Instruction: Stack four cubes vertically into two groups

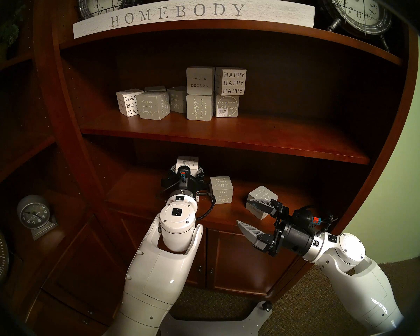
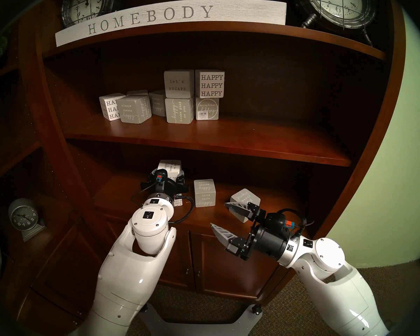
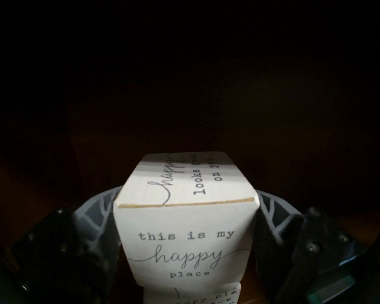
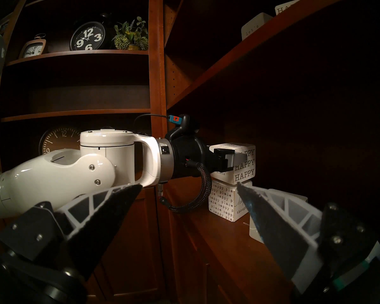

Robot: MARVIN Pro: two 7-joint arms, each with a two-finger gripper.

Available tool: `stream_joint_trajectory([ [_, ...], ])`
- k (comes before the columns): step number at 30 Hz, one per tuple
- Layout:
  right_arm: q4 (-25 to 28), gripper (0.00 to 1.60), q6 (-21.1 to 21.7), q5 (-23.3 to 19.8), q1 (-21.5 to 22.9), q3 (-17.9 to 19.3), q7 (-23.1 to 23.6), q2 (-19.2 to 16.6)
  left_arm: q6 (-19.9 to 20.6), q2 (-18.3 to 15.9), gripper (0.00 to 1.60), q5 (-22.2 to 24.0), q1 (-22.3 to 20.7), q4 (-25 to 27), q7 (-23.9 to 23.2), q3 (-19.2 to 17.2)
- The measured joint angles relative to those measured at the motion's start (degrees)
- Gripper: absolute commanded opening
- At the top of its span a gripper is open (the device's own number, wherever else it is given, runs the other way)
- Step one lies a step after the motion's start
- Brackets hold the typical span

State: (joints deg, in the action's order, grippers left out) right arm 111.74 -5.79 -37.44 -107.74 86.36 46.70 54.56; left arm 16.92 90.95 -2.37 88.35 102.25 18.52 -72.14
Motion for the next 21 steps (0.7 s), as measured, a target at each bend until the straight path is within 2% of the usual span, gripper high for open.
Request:
stream_joint_trajectory([
  [21,0.0,1.60,0.0,0.0,0.0,0.0,0.0,0.0,-0.1,-0.2,0.00,0.8,0.0,-0.9,1.2,0.3],
])
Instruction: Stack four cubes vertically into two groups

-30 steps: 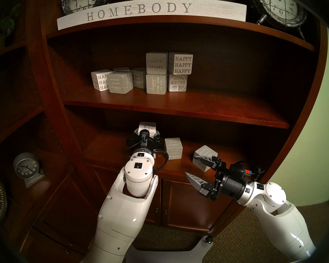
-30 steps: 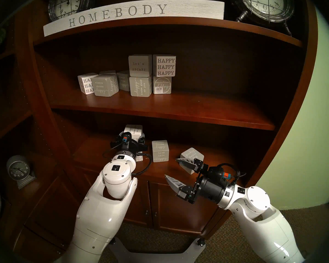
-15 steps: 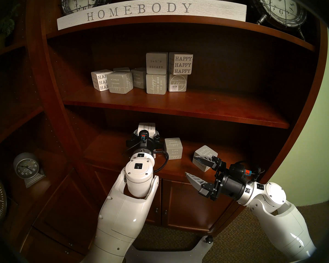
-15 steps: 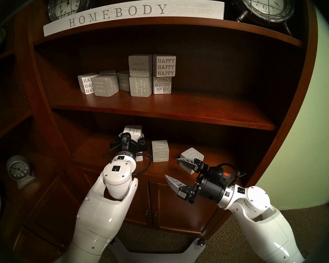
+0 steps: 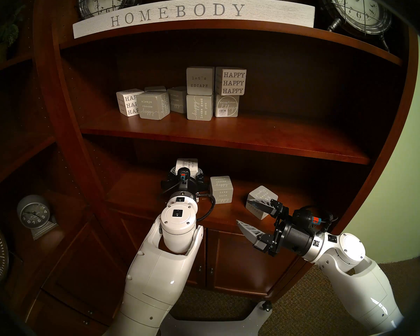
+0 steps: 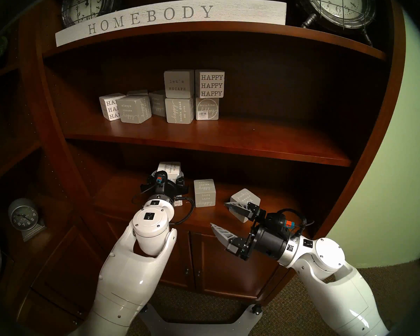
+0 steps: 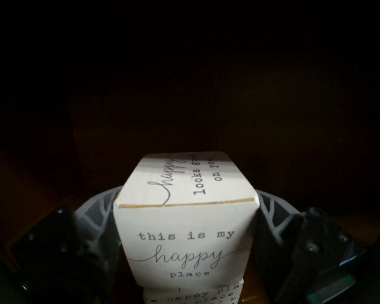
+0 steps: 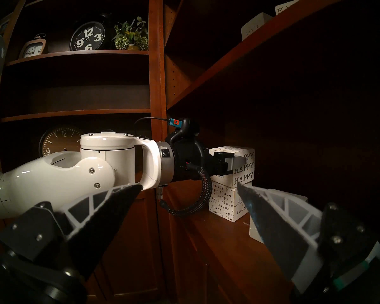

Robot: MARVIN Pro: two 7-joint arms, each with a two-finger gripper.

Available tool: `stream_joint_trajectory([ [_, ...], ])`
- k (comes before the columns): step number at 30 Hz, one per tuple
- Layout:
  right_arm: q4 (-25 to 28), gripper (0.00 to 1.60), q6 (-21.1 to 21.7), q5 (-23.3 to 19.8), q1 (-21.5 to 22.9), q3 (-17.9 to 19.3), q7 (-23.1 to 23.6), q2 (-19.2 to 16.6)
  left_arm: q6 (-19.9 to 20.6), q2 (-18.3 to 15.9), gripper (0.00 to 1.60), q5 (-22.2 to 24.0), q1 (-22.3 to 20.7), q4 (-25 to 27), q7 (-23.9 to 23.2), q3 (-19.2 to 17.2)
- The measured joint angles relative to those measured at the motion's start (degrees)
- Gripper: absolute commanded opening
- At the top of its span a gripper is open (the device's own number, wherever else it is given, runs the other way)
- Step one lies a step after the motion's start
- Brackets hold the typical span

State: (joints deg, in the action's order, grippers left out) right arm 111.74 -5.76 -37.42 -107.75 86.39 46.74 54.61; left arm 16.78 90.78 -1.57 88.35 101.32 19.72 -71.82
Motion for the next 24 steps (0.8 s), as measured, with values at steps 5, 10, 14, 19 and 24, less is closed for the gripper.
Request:
stream_joint_trajectory([
  [5,0.0,1.60,0.0,0.0,0.0,0.0,0.0,0.0,-0.2,0.0,0.09,0.5,-0.2,-0.2,0.0,-0.2],
  [10,0.0,1.60,0.0,0.0,0.0,0.0,0.0,0.0,-0.4,-0.1,0.41,1.0,-0.2,-0.3,-0.1,-0.5],
  [14,0.0,1.60,0.0,0.0,0.0,0.0,0.0,0.0,-0.6,-0.1,0.44,1.3,-0.2,-0.3,-0.4,-0.8],
  [19,0.0,1.60,0.0,0.0,0.0,0.0,0.0,0.0,-0.8,-0.4,0.67,1.4,-0.2,-0.3,-1.0,-0.9],
  [24,0.0,1.60,0.0,0.0,0.0,0.0,0.0,0.1,-0.9,-0.8,0.80,1.2,-0.2,-0.3,-1.4,-0.8],
])
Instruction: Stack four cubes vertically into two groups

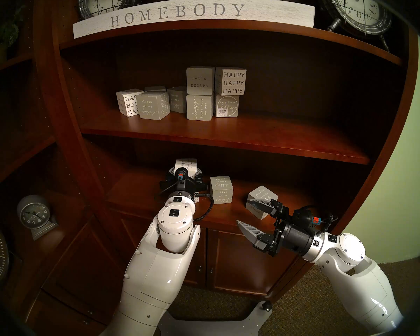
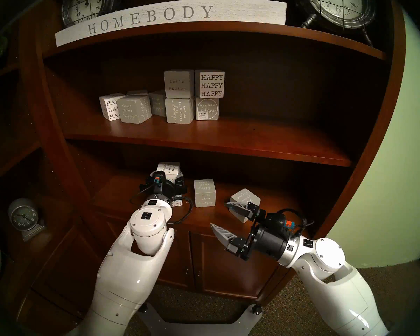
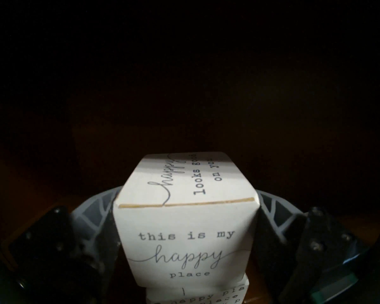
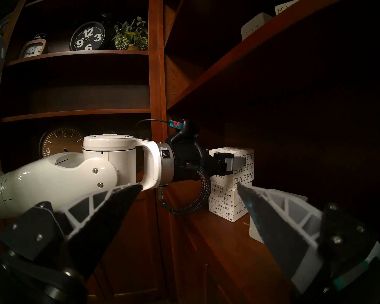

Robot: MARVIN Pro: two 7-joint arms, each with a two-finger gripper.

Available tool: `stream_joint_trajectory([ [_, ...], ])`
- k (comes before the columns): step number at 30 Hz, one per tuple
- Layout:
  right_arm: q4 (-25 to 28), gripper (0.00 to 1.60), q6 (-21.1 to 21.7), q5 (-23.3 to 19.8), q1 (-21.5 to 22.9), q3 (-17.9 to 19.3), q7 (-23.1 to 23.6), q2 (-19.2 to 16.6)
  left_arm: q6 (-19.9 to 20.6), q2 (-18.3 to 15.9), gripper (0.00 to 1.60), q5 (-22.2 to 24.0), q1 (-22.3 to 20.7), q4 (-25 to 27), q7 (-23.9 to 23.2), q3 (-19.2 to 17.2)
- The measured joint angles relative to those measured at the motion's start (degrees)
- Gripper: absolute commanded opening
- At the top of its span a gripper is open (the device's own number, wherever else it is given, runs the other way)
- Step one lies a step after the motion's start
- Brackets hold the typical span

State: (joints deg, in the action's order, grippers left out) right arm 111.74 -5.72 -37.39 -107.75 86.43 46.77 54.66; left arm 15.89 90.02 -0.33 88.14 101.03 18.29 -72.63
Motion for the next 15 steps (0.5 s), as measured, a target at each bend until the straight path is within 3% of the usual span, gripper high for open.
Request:
stream_joint_trajectory([
  [3,0.0,1.60,0.0,0.0,0.0,0.0,0.0,0.0,0.0,0.0,0.83,0.0,0.0,0.0,-0.1,0.0],
  [4,0.0,1.60,0.0,0.0,0.0,0.0,0.0,0.0,0.0,0.0,1.01,0.0,0.0,0.0,-0.1,0.0],
  [7,0.0,1.60,0.0,0.0,0.0,0.0,0.0,0.0,0.0,0.1,1.20,0.0,0.0,0.0,-0.1,0.0],
  [9,0.0,1.60,0.0,0.0,0.0,0.0,0.0,0.0,0.0,0.1,1.45,0.0,0.0,0.0,-0.2,0.0],
  [10,0.0,1.60,0.0,0.0,0.0,0.0,0.0,0.0,0.0,0.1,1.45,0.0,0.1,0.0,-0.2,-0.1],
  [11,0.0,1.60,0.0,0.0,0.0,0.0,0.0,0.0,0.0,0.2,1.60,0.0,0.1,0.0,-0.2,-0.1],
  [15,0.0,1.60,0.0,0.0,0.0,0.0,0.0,0.0,-0.2,0.2,1.60,0.0,0.1,0.1,-0.2,-0.1],
])
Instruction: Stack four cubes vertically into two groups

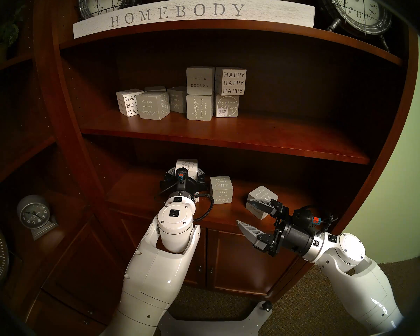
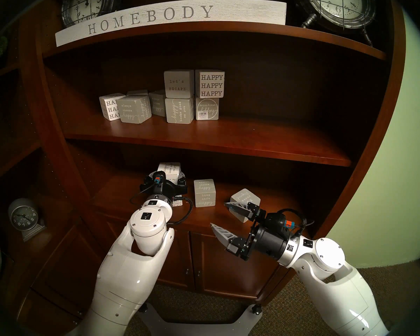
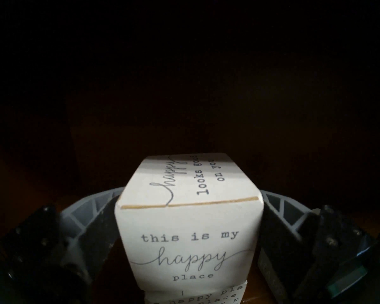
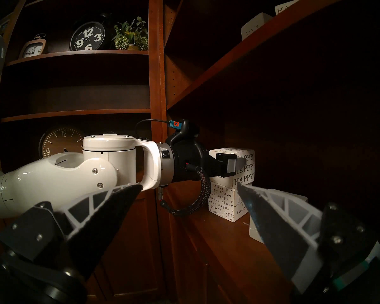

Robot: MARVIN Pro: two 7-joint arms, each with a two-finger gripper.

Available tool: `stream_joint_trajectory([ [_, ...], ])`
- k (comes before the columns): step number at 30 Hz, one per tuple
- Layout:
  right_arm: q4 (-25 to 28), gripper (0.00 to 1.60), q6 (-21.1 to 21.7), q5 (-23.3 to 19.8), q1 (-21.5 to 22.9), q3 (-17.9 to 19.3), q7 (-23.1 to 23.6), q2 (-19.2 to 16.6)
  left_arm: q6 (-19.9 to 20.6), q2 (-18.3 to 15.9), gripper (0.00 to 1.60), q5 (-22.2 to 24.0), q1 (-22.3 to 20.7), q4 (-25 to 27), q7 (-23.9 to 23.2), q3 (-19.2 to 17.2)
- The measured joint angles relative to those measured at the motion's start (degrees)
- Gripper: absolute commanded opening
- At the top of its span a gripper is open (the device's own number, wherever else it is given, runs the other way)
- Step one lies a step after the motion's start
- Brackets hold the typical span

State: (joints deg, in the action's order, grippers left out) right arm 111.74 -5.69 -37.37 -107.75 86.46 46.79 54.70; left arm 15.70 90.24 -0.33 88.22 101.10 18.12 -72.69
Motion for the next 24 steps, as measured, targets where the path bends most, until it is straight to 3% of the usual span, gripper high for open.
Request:
stream_joint_trajectory([
  [24,0.0,1.60,0.0,0.0,0.0,0.0,0.0,0.1,-2.9,-0.1,1.60,2.3,0.3,0.6,-1.6,-0.8],
])
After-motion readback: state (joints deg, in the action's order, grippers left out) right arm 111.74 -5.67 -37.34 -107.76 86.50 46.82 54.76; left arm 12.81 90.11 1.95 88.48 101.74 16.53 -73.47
